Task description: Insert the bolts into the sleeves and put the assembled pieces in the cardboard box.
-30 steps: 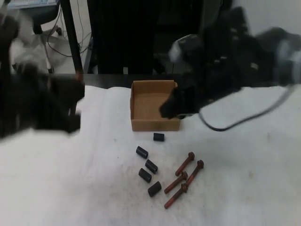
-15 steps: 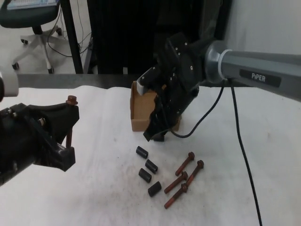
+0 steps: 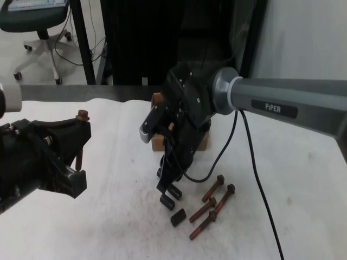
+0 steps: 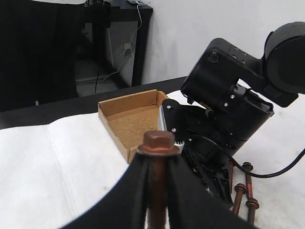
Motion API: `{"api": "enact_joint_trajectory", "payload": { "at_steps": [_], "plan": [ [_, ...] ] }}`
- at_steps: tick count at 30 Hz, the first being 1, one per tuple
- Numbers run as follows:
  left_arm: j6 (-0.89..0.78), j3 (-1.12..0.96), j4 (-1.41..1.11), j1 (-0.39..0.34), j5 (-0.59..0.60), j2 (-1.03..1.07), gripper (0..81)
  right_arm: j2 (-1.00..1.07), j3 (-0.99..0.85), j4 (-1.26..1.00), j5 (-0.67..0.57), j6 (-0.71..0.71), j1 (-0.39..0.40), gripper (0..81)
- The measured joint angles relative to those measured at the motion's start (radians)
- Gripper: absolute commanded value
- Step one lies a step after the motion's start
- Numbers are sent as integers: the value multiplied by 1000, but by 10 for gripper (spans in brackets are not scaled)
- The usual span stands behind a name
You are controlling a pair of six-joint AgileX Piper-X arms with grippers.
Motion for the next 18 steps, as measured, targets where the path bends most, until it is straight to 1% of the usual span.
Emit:
{"api": "enact_joint_trajectory", "payload": {
  "at_steps": [9,11,14,18],
  "plan": [
    [10,0,0,0,0,0,3,0,0,-34,13,-11,-3,260],
    [10,0,0,0,0,0,3,0,0,-38,13,-19,-3,287],
    [10,0,0,0,0,0,3,0,0,-46,13,-37,-4,351],
    [10,0,0,0,0,0,3,0,0,-72,21,-45,-4,353]
  ]
}}
